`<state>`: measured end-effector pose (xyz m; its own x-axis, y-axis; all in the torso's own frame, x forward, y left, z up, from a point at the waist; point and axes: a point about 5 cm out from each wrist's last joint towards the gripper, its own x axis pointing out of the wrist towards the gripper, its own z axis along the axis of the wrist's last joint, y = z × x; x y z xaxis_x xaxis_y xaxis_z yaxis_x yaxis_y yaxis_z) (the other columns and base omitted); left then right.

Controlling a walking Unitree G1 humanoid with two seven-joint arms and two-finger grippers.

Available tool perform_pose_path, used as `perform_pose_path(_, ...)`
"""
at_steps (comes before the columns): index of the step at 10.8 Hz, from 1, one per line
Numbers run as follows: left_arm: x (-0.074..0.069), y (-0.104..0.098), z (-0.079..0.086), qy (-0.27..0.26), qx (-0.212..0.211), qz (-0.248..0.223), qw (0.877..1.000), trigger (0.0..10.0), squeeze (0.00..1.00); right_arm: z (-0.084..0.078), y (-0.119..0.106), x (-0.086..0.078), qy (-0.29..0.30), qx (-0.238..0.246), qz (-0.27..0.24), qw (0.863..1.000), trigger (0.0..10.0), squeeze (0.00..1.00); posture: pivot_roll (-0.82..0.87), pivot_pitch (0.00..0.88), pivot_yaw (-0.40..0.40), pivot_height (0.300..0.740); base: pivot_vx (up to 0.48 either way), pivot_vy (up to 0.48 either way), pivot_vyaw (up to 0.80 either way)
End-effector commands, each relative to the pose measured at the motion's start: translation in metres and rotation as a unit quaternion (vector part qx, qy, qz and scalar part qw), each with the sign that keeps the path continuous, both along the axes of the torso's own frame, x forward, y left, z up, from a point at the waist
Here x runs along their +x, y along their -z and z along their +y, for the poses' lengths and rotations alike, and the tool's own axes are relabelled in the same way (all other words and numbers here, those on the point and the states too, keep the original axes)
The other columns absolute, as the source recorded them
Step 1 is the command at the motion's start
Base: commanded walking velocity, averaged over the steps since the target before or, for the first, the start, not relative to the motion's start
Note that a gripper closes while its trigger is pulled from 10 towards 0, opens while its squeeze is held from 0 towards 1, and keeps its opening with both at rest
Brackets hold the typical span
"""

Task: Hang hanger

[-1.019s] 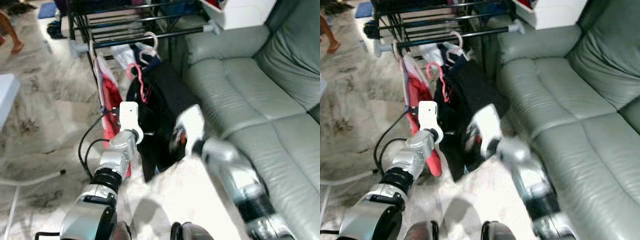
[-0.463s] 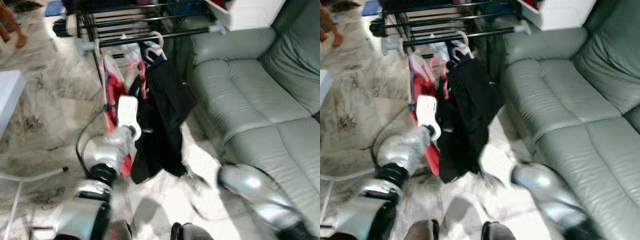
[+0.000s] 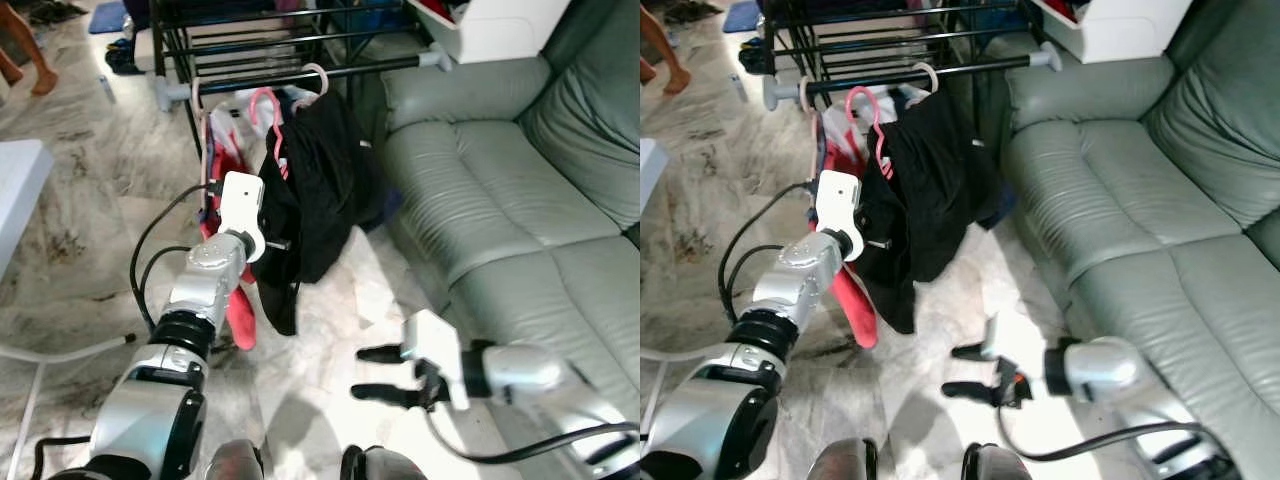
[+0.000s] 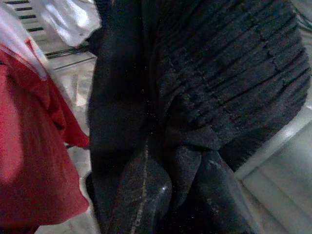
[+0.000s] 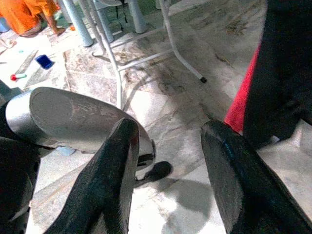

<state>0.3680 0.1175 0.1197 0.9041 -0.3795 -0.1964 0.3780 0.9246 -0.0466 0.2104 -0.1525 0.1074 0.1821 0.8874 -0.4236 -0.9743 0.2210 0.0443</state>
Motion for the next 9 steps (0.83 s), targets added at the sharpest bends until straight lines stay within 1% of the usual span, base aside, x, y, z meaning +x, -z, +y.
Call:
perform_pose_path(1,0.001,-0.002,-0.001,0.018,0.004,-0.001,1.0,0.0,0.0,-0.005,-0.007,0.001,-0.004,0.003,-0.011,1.0,10.0,1.0,-0.05,0.061,0.017,0.74,0.0,0.0,0.0)
perform_pose_path(2,-0.002,-0.001,-0.001,0.064,0.03,-0.003,0.997,0.0,0.0,-0.018,-0.011,0.004,0.008,-0.006,-0.016,1.0,10.0,1.0,-0.05,0.063,0.019,0.74,0.0,0.0,0.0)
perform_pose_path(3,-0.008,0.001,0.001,0.14,0.077,-0.009,0.987,0.0,0.0,-0.04,-0.017,0.01,0.039,-0.03,-0.028,0.998,10.0,1.0,-0.05,0.063,0.019,0.74,0.0,0.0,0.0)
perform_pose_path(4,-0.012,0.005,0.007,0.182,0.117,-0.009,0.976,0.0,0.0,-0.052,-0.02,0.013,0.059,-0.046,-0.04,0.996,10.0,1.0,-0.05,0.063,0.019,0.74,0.0,0.0,0.0)
perform_pose_path(5,-0.021,0.01,0.012,0.259,0.162,-0.013,0.952,0.0,0.0,-0.065,-0.027,0.024,0.105,-0.051,-0.074,0.99,10.0,1.0,-0.07,0.073,0.023,0.74,0.0,0.0,0.0)
perform_pose_path(6,-0.025,0.013,0.016,0.285,0.176,-0.009,0.942,0.0,0.0,-0.068,-0.029,0.026,0.114,-0.051,-0.08,0.989,10.0,1.0,-0.07,0.074,0.025,0.74,0.0,0.0,0.0)
perform_pose_path(7,-0.036,0.021,0.023,0.351,0.197,0.006,0.916,0.0,0.0,-0.071,-0.033,0.028,0.119,-0.051,-0.088,0.988,10.0,0.74,-0.07,0.076,0.029,0.74,0.0,0.0,0.0)
perform_pose_path(8,-0.045,0.026,0.026,0.406,0.222,0.008,0.887,0.0,0.0,-0.071,-0.034,0.02,0.087,-0.049,-0.063,0.993,10.0,0.0,-0.07,0.077,0.03,0.74,0.0,0.0,0.0)
perform_pose_path(9,-0.055,0.031,0.028,0.456,0.247,0.013,0.855,0.0,0.0,-0.071,-0.034,0.013,0.057,-0.055,-0.044,0.996,10.0,0.0,-0.07,0.077,0.03,0.74,0.0,0.0,0.0)
